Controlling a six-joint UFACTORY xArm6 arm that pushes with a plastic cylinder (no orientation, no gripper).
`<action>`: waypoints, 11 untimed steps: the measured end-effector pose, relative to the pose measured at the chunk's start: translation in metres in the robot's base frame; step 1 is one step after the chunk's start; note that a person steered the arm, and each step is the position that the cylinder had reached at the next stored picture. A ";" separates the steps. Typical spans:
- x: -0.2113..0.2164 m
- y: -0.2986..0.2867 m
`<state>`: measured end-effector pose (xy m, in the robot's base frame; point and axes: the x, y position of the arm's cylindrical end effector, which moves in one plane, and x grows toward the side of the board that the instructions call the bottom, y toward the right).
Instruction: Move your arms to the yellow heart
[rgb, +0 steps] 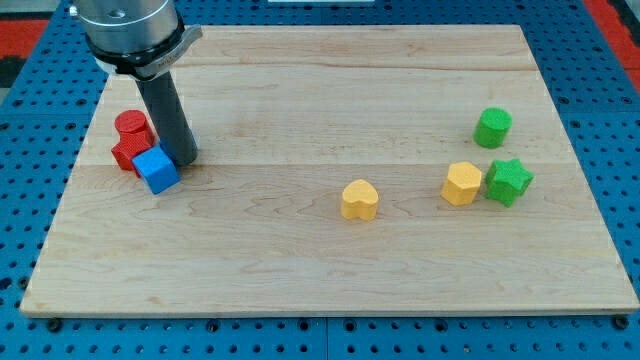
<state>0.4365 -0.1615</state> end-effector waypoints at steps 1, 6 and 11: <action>0.000 0.004; 0.128 0.157; 0.069 0.215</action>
